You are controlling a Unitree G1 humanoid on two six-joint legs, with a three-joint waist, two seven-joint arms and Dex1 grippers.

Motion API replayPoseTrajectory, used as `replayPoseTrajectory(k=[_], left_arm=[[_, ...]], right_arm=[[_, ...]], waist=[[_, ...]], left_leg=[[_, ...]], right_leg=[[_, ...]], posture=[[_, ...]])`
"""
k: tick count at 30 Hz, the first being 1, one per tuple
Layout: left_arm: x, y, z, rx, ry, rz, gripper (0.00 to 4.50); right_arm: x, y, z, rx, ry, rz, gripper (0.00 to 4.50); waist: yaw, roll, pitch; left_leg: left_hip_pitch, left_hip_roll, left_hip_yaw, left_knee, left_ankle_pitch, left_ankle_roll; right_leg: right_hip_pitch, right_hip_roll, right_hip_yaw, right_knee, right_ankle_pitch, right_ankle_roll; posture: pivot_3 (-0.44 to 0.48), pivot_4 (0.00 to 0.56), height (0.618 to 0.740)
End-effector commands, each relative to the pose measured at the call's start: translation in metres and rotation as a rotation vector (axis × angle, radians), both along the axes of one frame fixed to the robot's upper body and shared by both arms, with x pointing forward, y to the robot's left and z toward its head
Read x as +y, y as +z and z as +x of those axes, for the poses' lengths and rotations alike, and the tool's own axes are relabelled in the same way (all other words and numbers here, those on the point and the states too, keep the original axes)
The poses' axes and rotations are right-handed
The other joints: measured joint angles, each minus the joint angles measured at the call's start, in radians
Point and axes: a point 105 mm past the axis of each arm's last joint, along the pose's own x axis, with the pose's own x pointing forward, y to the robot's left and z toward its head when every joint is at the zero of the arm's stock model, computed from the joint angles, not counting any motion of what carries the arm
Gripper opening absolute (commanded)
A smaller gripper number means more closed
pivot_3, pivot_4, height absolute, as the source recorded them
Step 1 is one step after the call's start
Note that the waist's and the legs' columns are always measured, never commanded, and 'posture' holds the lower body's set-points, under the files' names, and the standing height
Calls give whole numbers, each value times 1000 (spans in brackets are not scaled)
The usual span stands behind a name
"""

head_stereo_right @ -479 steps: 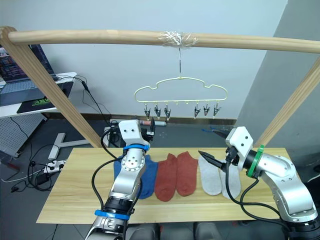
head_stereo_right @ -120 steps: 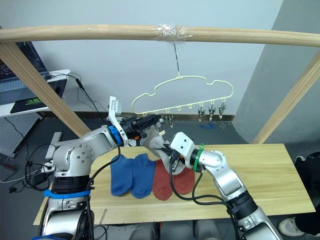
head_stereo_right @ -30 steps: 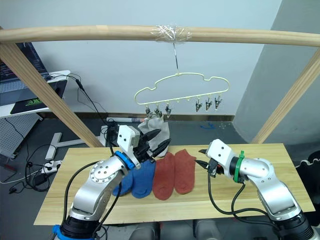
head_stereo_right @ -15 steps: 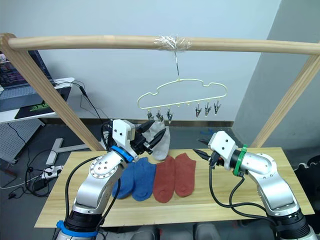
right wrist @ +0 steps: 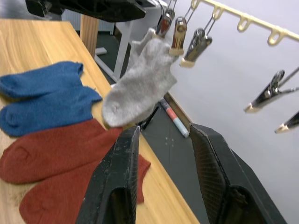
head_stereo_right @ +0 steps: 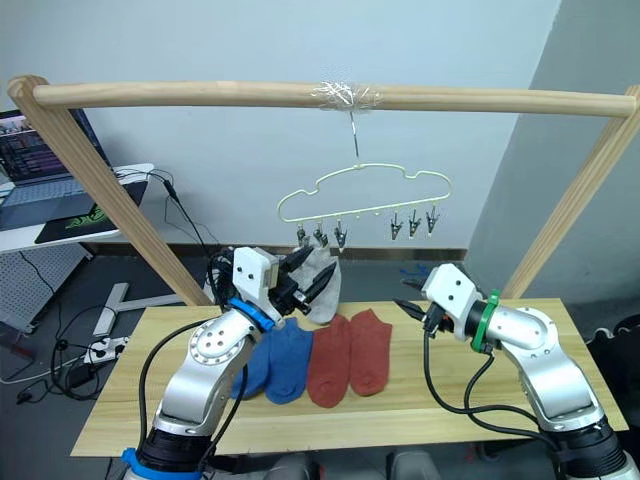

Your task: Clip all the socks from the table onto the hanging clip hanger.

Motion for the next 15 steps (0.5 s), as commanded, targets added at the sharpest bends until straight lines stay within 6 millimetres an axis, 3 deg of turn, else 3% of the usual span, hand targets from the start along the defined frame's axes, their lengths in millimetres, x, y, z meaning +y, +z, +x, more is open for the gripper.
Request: replayPoseTrajectory(k=[1, 15], left_arm=[[-5, 2, 1, -4, 8, 4, 2554], [-23, -1, 16, 6, 153, -47, 2554]], right_arm=[[-7, 6, 1, -25, -25, -28, 1724], [-13, 14, -6, -20, -51, -30, 1724]], waist=[[0, 0, 0], [0, 0, 10]], left_leg=[[0, 0, 0, 0, 0, 0], [1, 0, 0, 1, 0, 0]], right_leg=[[0, 0, 0, 0, 0, 0], [1, 0, 0, 0, 0, 1]], posture=[[-42, 78, 737], [-72, 143, 737]])
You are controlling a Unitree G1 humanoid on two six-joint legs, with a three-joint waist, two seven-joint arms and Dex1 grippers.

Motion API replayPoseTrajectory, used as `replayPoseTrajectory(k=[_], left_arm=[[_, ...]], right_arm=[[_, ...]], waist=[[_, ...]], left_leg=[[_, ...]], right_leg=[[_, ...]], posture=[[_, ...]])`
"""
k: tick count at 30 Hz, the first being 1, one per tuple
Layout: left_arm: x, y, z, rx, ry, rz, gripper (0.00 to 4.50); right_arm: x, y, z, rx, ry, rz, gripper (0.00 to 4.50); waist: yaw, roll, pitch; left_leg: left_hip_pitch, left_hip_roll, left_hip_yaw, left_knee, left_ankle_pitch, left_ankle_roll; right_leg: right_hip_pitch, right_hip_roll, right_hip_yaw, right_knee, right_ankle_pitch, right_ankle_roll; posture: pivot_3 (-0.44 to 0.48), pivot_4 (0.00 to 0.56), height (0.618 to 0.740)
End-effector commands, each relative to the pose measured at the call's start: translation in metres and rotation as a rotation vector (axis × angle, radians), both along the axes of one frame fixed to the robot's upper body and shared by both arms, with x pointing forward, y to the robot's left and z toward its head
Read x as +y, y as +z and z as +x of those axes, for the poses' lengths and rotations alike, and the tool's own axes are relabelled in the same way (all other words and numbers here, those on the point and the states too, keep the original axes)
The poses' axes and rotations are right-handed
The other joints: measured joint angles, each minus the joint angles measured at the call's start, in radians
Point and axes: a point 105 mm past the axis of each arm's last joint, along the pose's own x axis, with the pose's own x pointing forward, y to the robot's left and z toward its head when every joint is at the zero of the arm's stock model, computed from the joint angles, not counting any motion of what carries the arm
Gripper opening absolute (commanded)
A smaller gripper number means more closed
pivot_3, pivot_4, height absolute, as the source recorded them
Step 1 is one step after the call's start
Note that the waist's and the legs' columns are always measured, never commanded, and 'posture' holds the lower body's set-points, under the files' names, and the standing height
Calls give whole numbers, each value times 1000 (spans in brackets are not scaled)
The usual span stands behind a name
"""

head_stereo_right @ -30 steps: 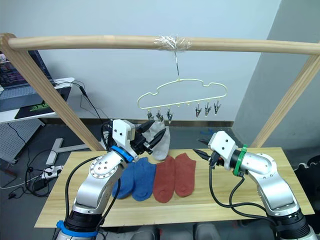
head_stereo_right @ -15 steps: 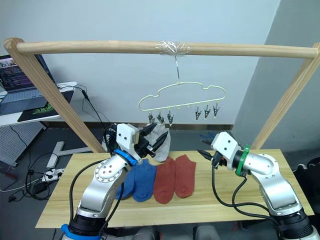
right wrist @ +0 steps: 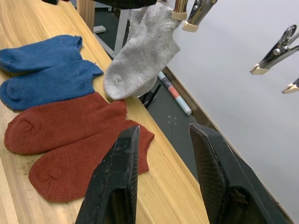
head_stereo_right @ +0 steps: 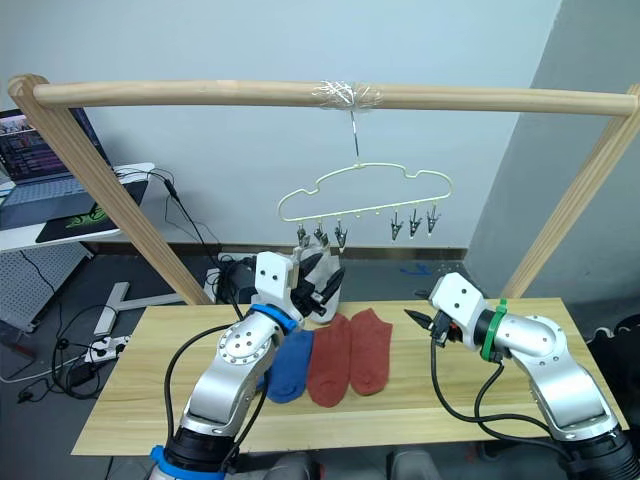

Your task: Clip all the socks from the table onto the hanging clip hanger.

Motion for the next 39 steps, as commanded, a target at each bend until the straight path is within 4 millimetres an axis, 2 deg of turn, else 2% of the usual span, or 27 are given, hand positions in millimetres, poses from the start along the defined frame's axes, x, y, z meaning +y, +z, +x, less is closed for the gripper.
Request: replayPoseTrajectory(k=[1, 9, 17, 28, 39], left_arm=[[-9, 11, 5, -47, 18, -12, 2554], [-21, 10, 20, -56, 88, -53, 2554], [-30, 20, 42, -117, 169, -71, 2554], [-25, 21, 46, -135, 237, -122, 2554], [-37, 15, 55, -94, 205, -126, 2554]], right_arm=[[0, 20, -1, -66, -4, 14, 1724], [2, 31, -4, -86, -25, 35, 1724], [3, 35, -7, -81, -33, 36, 1724], [-2, 36, -7, -80, -50, 26, 1724], [0, 40, -6, -81, -37, 30, 1724]], waist=[[0, 0, 2], [-3, 1, 18], [-9, 0, 37], [-10, -1, 47], [-11, -4, 59]], left_leg=[[0, 0, 0, 0, 0, 0], [-1, 0, 0, 0, 0, 0], [-2, 0, 0, 0, 0, 0], [-4, 0, 0, 0, 0, 0], [-5, 0, 0, 0, 0, 0]], right_leg=[[0, 0, 0, 0, 0, 0], [0, 0, 0, -1, 0, 0], [0, 0, 0, -2, 0, 1], [-2, 0, 0, -3, 0, 1], [-2, 0, -1, -4, 0, 1]], posture=[[-74, 145, 737], [-108, 171, 737], [-129, 185, 737], [-140, 193, 737], [-141, 198, 737]])
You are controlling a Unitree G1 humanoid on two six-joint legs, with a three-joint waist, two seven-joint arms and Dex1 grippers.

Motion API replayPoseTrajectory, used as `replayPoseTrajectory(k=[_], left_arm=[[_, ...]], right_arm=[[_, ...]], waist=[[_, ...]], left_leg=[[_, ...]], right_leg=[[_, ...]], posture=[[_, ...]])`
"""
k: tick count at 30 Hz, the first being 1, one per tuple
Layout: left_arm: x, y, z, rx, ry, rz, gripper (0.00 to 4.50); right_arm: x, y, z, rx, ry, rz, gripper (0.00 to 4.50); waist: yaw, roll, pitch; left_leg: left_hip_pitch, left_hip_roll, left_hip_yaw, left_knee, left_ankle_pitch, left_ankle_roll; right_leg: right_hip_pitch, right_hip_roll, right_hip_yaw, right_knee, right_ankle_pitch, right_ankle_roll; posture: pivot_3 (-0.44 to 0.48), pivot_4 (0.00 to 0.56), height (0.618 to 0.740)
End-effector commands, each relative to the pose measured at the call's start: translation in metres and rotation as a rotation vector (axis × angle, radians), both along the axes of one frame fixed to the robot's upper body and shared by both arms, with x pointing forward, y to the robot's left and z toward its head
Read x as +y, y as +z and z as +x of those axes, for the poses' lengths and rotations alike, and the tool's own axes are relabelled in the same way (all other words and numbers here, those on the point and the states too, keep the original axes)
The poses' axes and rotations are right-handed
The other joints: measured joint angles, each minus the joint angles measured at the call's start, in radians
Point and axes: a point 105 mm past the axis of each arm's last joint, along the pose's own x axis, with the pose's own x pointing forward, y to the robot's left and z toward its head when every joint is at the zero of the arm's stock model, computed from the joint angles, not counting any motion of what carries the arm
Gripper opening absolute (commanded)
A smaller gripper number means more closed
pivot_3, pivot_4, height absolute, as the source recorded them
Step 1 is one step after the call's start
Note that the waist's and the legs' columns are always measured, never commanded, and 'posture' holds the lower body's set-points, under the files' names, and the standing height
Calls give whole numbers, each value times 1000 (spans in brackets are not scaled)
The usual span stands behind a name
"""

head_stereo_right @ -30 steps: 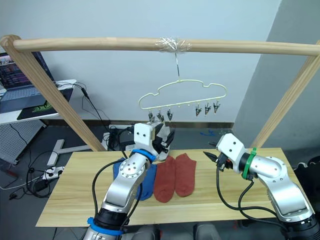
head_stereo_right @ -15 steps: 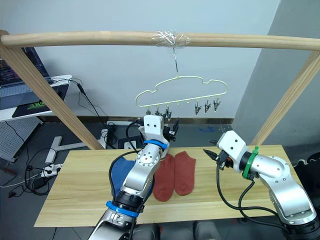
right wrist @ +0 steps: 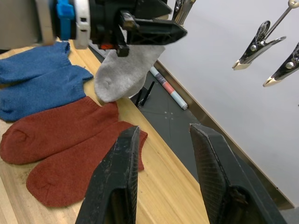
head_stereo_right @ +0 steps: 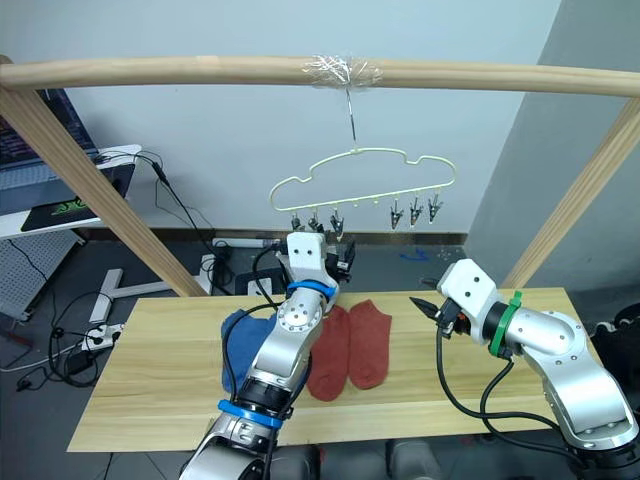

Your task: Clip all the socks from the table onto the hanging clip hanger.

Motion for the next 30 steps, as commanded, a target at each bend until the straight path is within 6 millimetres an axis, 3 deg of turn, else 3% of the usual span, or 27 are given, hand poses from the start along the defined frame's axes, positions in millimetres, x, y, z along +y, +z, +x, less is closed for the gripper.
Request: replayPoseTrajectory(k=[1, 13, 26, 30], left_arm=[[-6, 17, 2, -64, -2, -24, 2554], [3, 40, 9, -164, 55, -48, 2554], [0, 41, 9, -172, 36, -49, 2554], [2, 42, 9, -182, 43, -45, 1379]], right_arm=[[1, 15, 0, -58, 10, -1, 1724], [5, 19, 0, -64, 38, 24, 1724], [7, 22, 0, -71, 51, 41, 1724], [8, 21, 0, -68, 52, 44, 1748]], waist=[[0, 0, 2], [0, 0, 4], [-1, 0, 6], [-1, 0, 7]], left_leg=[[0, 0, 0, 0, 0, 0], [-1, 0, 0, 0, 0, 0], [-1, 0, 0, -1, 0, 0], [-1, 0, 0, -1, 0, 0]], right_leg=[[0, 0, 0, 0, 0, 0], [-1, 0, 0, -1, 0, 0], [-1, 0, 0, -1, 0, 0], [-1, 0, 0, -2, 0, 0]], posture=[[-141, 197, 737], [-144, 194, 737], [-145, 196, 737], [-145, 194, 737]])
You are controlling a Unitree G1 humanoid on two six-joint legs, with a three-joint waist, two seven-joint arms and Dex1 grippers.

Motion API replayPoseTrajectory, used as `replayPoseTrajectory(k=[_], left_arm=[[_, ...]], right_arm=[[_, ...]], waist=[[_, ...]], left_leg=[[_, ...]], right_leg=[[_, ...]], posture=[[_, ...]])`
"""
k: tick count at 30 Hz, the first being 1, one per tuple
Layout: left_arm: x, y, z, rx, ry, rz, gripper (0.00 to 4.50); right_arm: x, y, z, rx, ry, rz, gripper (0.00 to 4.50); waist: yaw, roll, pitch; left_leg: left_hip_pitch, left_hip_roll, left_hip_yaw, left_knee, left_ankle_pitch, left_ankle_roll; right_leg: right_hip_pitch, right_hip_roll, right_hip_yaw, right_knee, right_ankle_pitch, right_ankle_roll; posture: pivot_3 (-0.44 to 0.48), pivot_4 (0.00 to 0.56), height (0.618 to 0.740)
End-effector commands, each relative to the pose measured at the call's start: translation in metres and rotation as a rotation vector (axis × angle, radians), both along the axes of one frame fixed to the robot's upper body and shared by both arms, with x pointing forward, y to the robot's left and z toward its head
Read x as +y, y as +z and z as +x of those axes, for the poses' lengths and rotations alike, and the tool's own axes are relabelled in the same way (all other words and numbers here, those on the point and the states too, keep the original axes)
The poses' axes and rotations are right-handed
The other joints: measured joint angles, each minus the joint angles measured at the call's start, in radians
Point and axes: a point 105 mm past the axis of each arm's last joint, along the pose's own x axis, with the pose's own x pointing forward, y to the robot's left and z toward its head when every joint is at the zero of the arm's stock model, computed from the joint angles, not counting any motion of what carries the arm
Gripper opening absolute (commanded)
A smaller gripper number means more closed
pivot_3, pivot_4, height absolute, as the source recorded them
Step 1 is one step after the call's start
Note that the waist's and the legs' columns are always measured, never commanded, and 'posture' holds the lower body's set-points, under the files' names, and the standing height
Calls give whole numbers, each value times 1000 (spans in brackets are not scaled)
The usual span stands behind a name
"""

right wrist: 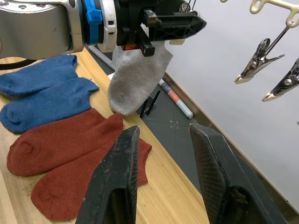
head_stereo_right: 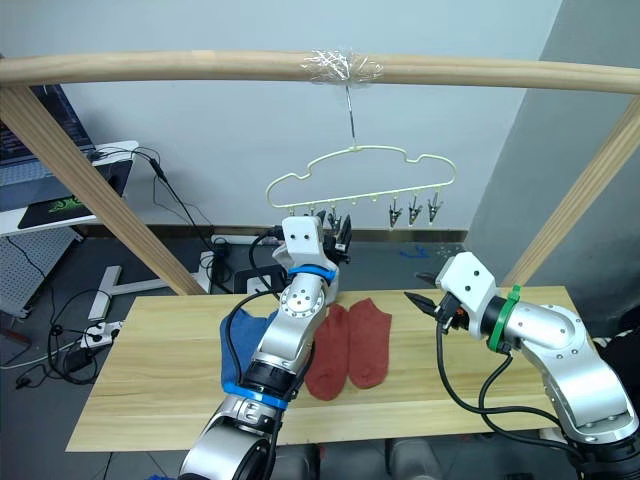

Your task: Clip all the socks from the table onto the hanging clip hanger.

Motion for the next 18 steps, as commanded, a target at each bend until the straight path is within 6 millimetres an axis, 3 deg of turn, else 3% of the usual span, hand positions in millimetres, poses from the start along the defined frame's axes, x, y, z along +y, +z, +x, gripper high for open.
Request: replayPoseTrajectory(k=[1, 5, 11, 18], left_arm=[[-3, 17, -2, -70, -10, -10, 1117], [-1, 17, -1, -71, -8, -7, 235], [1, 17, -2, -74, -10, -5, 121], [2, 21, -7, -70, -96, -27, 121]], right_arm=[[3, 12, 0, -53, 16, 10, 1748], [4, 10, -1, -48, 20, 9, 1748], [3, 3, -1, -20, 6, 8, 1748], [14, -36, 12, 8, -105, -24, 4010]], waist=[[0, 0, 0], [0, 0, 0], [0, 0, 0], [0, 0, 0]], left_leg=[[0, 0, 0, 0, 0, 0], [0, 0, 0, 0, 0, 0], [0, 0, 0, 0, 0, 0], [0, 0, 0, -2, 0, 0]], right_leg=[[0, 0, 0, 0, 0, 0], [0, 0, 0, 0, 0, 0], [0, 0, 0, 0, 0, 0], [-1, 0, 0, 0, 0, 0]], posture=[[-142, 194, 737], [-139, 195, 737], [-135, 192, 737], [-126, 187, 737]])
